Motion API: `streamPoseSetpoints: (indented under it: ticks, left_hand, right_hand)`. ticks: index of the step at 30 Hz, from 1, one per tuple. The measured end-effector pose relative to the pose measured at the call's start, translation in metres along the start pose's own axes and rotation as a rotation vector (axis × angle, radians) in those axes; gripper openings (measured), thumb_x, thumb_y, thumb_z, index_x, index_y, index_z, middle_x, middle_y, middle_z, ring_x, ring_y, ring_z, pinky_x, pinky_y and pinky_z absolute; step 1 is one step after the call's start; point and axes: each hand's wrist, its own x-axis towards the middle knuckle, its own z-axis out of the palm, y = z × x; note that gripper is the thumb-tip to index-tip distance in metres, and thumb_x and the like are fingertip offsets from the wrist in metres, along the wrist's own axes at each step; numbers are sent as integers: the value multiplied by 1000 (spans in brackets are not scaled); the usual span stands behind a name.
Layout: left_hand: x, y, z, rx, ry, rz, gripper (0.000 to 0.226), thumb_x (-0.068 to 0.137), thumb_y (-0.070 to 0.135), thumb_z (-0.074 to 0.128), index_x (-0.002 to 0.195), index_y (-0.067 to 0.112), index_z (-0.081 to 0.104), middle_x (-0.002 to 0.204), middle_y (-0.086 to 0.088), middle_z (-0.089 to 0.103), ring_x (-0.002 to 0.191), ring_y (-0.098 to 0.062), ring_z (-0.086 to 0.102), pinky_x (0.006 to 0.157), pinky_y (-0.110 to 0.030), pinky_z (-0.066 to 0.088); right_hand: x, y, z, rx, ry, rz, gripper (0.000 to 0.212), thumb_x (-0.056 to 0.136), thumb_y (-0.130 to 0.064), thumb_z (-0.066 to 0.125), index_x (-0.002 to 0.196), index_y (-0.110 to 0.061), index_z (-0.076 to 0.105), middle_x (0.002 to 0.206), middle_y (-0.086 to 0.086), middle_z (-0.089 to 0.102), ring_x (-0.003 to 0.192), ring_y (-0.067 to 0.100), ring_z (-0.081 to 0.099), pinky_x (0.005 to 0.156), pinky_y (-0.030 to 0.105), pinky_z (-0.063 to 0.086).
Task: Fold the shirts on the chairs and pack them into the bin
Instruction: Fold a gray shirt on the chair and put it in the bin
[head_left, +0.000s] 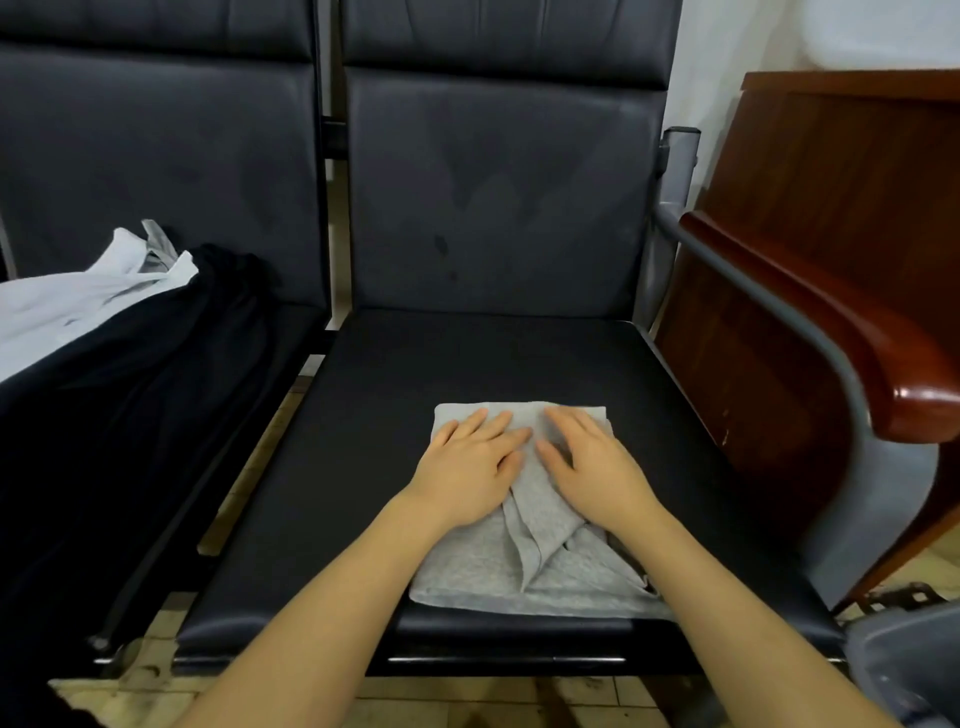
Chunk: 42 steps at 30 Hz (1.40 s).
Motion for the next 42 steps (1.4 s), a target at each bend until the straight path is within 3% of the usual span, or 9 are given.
streamPoseSetpoints:
  ticks: [4,9,13,16,21,30,34,38,42]
  left_hand:
    - [6,-5,5,-10,-20,-36,46,102,44,19,147,42,16,159,13,2,146,-11,-5,118,-35,-5]
    - [14,-10,2,-95,69,-69,47,102,43,24,148,34,23,159,11,7,146,-8,0,118,-32,-3]
    - [-5,-11,-1,-120,61,-49,47,102,42,27,148,33,24,159,8,9,146,-9,1,117,-33,-4]
    - [-26,-11,-8,-52,23,4,49,101,43,27,149,32,20,159,6,6,146,-9,-2,116,-32,-5]
    - [-59,-3,-14,94,-53,63,55,100,49,25,151,30,16,160,3,2,146,-10,-3,116,-31,-5]
    - [-78,10,-3,143,-62,6,56,101,47,17,152,25,9,160,2,3,146,-14,0,116,-34,1]
    - [-75,12,-4,48,-18,8,53,102,46,16,150,25,19,158,5,14,146,-12,8,117,-33,8]
    - [-71,19,-8,-19,112,104,46,102,41,24,141,22,42,146,6,42,135,-11,36,110,-29,25]
    - [-66,26,-7,-50,232,125,38,102,36,30,122,22,59,123,6,61,114,-16,53,98,-35,39]
  right_hand:
    - [9,21,0,-180,-245,235,66,97,-60,11,153,-26,4,161,-7,-2,147,10,-4,117,38,-7]
    - [18,18,-3,-201,-190,267,60,99,-56,11,152,-29,11,161,-8,2,147,13,-2,114,45,-13]
    - [4,7,-14,-45,-118,106,46,102,-47,26,145,-34,34,157,-13,21,141,3,17,112,35,-1]
    - [-13,-12,-24,187,-100,17,37,100,-42,40,136,-36,46,132,-26,43,101,-28,27,99,19,8]
    - [-26,-20,-16,200,-73,40,39,94,-44,52,132,-36,50,126,-17,56,120,1,45,101,22,12]
    - [-33,-23,-7,293,76,159,4,89,-33,63,92,-31,64,106,-13,56,103,6,50,104,33,26]
    - [-44,-22,-23,705,193,131,6,87,-22,67,85,-26,70,87,-9,69,89,5,64,94,34,49]
    - [-64,-19,-50,710,217,8,16,96,-25,53,96,-20,69,79,-6,69,75,-2,63,74,8,44]
    - [-73,-10,-51,542,158,102,29,98,-41,43,92,-26,67,62,3,62,52,9,53,71,28,51]
